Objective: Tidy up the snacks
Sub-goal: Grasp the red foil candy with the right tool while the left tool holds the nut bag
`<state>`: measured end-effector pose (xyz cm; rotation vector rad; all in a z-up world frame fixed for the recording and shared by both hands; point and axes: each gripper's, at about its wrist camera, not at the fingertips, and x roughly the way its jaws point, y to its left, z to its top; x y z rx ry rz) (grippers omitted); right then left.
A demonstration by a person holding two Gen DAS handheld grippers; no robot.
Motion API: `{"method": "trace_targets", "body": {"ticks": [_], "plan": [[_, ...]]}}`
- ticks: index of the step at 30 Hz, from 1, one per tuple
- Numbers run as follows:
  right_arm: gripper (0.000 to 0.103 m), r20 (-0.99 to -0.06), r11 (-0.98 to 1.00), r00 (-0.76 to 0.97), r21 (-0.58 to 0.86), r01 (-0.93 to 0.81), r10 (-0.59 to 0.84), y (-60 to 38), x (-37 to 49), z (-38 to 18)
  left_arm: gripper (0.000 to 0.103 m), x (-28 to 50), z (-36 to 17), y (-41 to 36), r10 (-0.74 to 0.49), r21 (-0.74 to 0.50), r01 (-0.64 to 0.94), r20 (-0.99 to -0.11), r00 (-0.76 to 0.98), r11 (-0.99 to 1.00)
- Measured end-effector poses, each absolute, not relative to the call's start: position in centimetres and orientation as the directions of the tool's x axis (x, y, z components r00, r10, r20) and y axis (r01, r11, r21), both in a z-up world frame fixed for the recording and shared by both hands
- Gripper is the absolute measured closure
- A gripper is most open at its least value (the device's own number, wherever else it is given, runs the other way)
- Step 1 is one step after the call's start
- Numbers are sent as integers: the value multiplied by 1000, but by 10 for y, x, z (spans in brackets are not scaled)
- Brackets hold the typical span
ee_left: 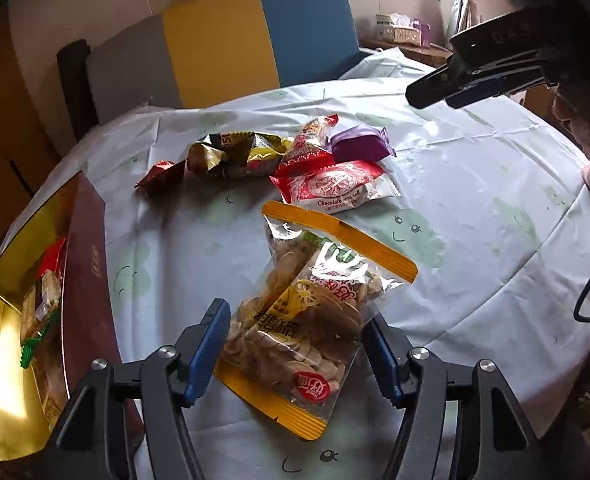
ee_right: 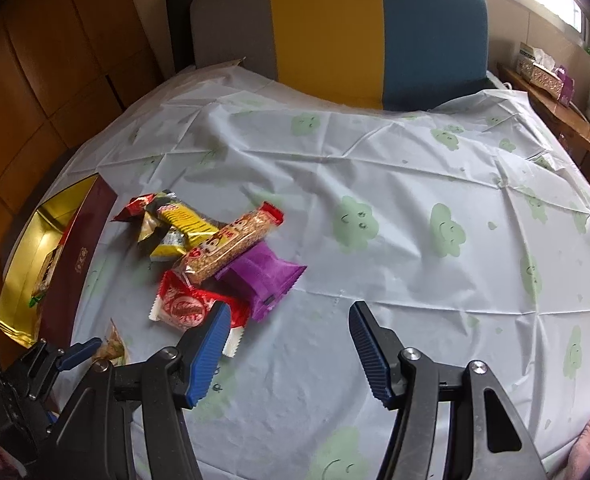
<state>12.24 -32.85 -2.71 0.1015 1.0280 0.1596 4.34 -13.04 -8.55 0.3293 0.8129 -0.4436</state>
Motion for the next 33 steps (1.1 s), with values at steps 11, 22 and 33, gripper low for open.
{"method": "trace_targets", "body": {"ticks": [11,22,33], "plan": [[46,-818,890,363,364,-275,447,-244,175,-18,36,36,-91,-123,-296,105,494,-688,663,863],[48,-886,887,266,268,-377,381,-130,275,-35,36,35,-94,-119,-334,80,501,-653,680,862],[70,-941,909,245,123,-398,235,-103,289,-75,36,35,-97,-115,-353,63,504,-639,684,861]]}}
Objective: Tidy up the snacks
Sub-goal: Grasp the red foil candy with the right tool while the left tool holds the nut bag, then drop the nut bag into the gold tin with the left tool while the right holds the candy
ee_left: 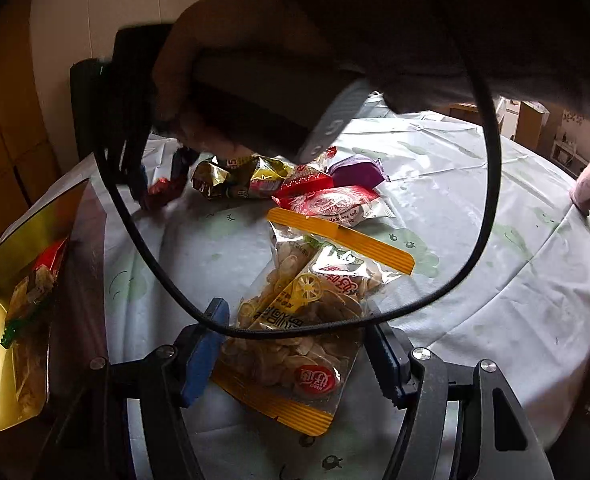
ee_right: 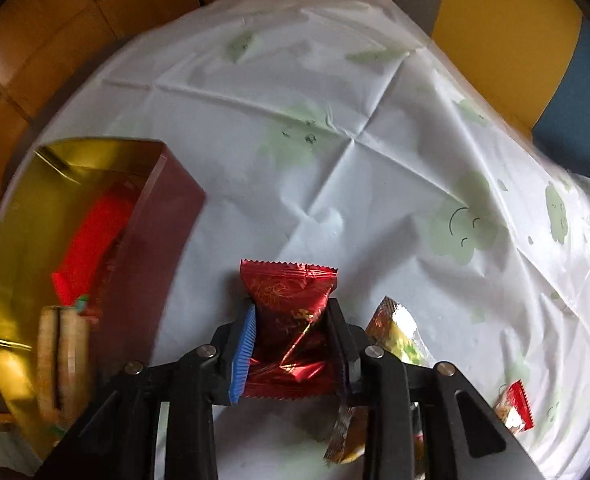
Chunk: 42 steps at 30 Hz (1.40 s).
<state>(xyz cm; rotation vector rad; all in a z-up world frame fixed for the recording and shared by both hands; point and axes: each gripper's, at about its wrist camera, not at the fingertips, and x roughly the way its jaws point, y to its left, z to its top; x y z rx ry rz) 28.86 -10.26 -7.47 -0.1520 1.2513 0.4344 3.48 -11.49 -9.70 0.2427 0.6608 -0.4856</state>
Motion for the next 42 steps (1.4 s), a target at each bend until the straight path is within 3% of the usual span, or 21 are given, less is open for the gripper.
{"method": "trace_targets", "body": {"ticks": [7,12,24,29,30,42], "plan": [[70,-869,882,338,200,-428,361,-143,243,-15,36,33,-97,-115,-346,68,501,-643,683,863],[70,-865,898,358,202,-392,351,-198,199,4,36,33,-96,-116,-337,73,498,-650,681,864],[70,-960,978,242,96,-185,140,-303,116,-78,38,40,-90,-122,-301,80,492,-704,644,867],[70,-956,948,294,-77,-310,18,-275,107,-83,44,44,-79,-120,-326,20,500,-736,593,866],[70,-954,944,301,-89,-318,11,-273,106,-82,48,42,-75,-120,-335,4,499,-737,587,866],[69,-941,920,337,-159,-359,-32,-257,95,-83,50,50,-14,-67,-430,-219,397,-685,588,891]]}}
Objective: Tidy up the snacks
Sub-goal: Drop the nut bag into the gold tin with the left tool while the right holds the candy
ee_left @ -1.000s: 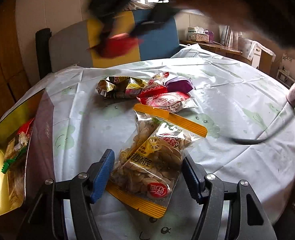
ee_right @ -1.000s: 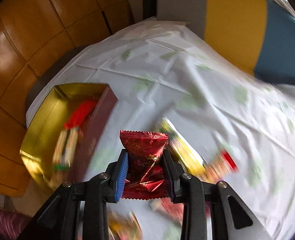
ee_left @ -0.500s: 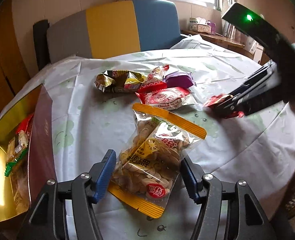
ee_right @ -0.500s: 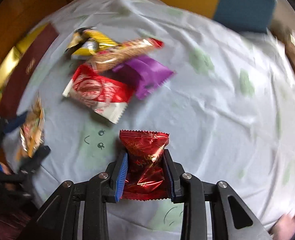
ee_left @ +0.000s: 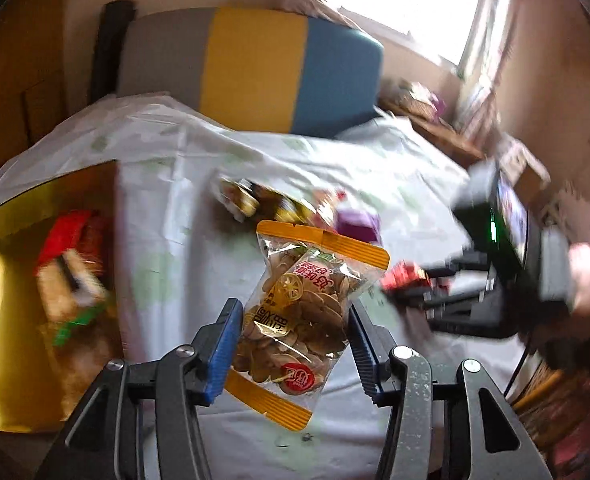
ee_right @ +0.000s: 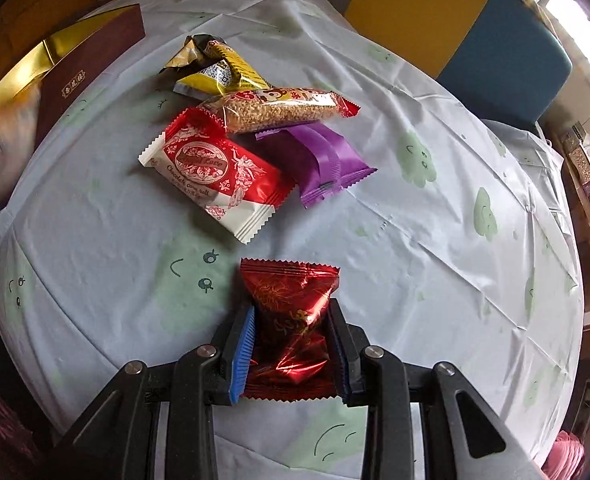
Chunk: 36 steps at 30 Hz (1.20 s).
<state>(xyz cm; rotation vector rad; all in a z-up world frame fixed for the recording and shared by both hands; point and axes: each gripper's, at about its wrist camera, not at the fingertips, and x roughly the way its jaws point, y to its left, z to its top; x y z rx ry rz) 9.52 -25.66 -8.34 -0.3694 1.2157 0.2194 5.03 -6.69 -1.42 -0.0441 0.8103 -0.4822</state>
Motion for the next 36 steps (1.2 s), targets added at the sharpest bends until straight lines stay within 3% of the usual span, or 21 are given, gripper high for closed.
{"method": "trace_targets", "body": {"ticks": [6,11,15,23,27,33,36], "plan": [[69,-940,917,338,-163,-365,-33,-256,92,-83,50,64,18,24,-335,-321,152,-655,677,935],[69,-939,914,341,-169,-369,-36,-256,95,-84,50,79,2,98,-205,-364,-116,-729,652,924],[69,-939,914,341,-169,-368,-36,-256,94,-84,50,88,-26,132,-203,-412,-253,-788,581,876],[69,-941,918,338,-161,-363,-31,-256,96,-84,48,93,-55,130,-226,-409,-277,-828,512,870],[69,-941,918,338,-161,-363,-31,-256,96,-85,41,93,-57,129,-241,-415,-257,-824,513,873],[69,-939,916,342,-168,-364,-36,-256,96,-85,41,84,-49,124,-178,-348,-240,-829,530,906],[69,-938,915,344,-172,-366,-39,-255,96,-85,41,76,-45,117,-96,-254,-224,-834,543,941]]}}
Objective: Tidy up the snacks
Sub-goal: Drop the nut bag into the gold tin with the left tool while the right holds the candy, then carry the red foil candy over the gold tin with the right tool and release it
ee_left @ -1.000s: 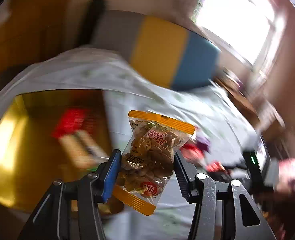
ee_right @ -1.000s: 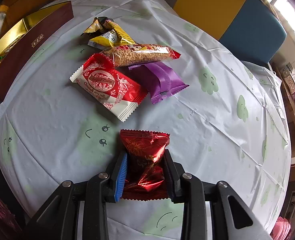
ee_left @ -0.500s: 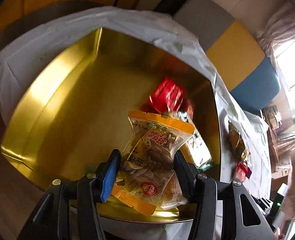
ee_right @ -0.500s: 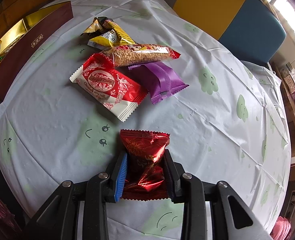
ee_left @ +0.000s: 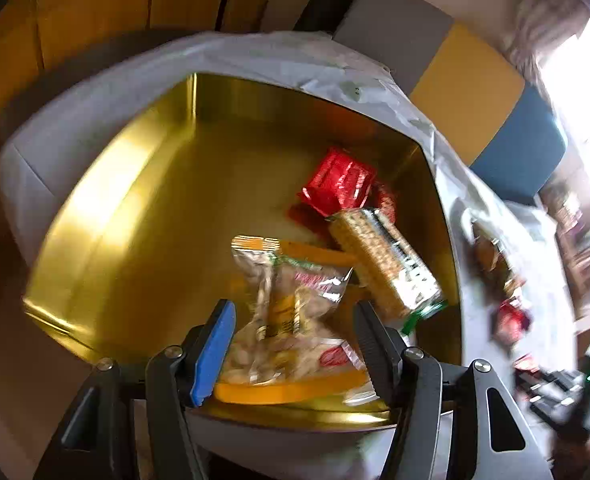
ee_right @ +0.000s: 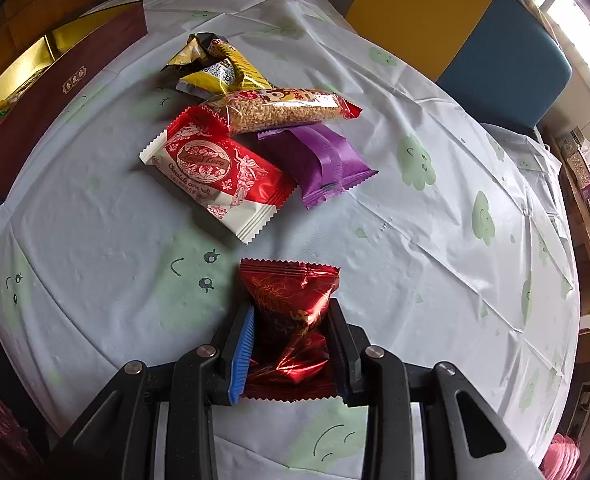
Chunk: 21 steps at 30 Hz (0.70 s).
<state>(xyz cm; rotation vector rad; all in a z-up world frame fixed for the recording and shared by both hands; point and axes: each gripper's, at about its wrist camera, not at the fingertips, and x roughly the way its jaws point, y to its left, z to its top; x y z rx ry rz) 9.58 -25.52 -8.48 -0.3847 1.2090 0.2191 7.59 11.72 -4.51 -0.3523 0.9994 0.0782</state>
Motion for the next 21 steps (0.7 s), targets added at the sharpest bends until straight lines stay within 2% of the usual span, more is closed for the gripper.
{"method": "trace_targets", "body": {"ticks": [2,6,10,21], "plan": [[69,-937,914,346,-175,-366,-41,-255,96,-85,38,71,-44,112,-38,-186,-217,-836,548,958],[69,-935,912,351,-183,-368,-46,-255,95,-85,33,63,-42,105,4,-133,-201,-825,566,971],[69,-933,909,357,-192,-370,-52,-254,94,-85,32,56,-35,96,41,-80,-174,-799,600,982],[69,-933,913,356,-185,-364,-48,-254,94,-85,31,49,-28,84,38,-55,-128,-775,631,990]]}}
